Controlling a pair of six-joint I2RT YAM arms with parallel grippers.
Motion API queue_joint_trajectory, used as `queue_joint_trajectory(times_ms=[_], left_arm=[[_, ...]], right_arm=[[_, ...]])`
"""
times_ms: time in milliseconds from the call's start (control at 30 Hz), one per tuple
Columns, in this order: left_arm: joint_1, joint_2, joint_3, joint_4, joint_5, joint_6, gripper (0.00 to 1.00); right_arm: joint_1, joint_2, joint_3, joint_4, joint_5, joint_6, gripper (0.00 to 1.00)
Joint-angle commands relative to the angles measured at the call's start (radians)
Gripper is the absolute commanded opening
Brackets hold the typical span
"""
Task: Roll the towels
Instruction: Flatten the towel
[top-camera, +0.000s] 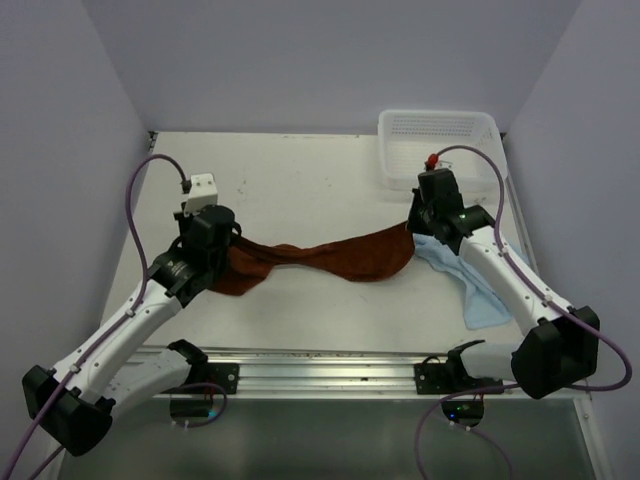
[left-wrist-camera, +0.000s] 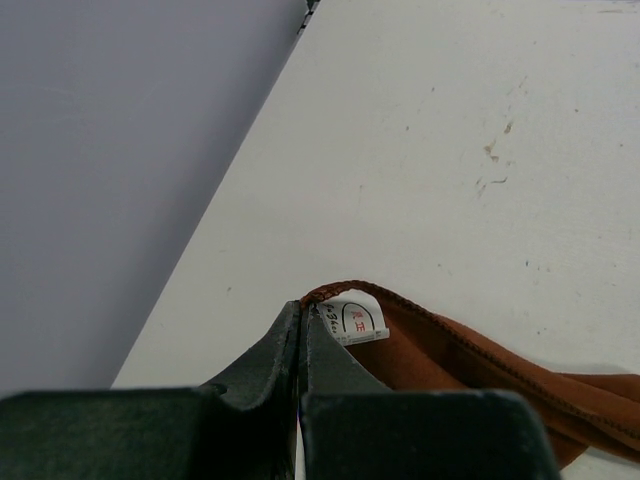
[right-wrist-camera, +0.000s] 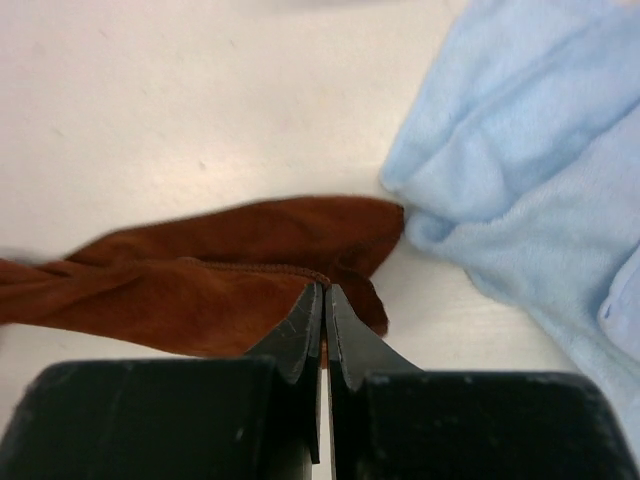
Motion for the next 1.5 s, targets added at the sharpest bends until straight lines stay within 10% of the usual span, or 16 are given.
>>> queue_joint_trajectory(times_ms=[0,633,1467], left_arm=[[0.064,0.045,0.118,0.042,0.052,0.022,0.0],[0.619,0.111,0.359,-0.013,0.655,-0.053,0.0],[0.698,-0.221,0.204,-0.093,0.678,-0.084,0.0]], right_arm=[[-0.001,-0.027,0.155,-0.02,0.042,-0.031,0.0],[-0.001,-0.007,0.524,-0.14,0.07,-0.055,0.0],[-0.006,-0.17,0.571,-0.349,0.125,0.014,0.0]])
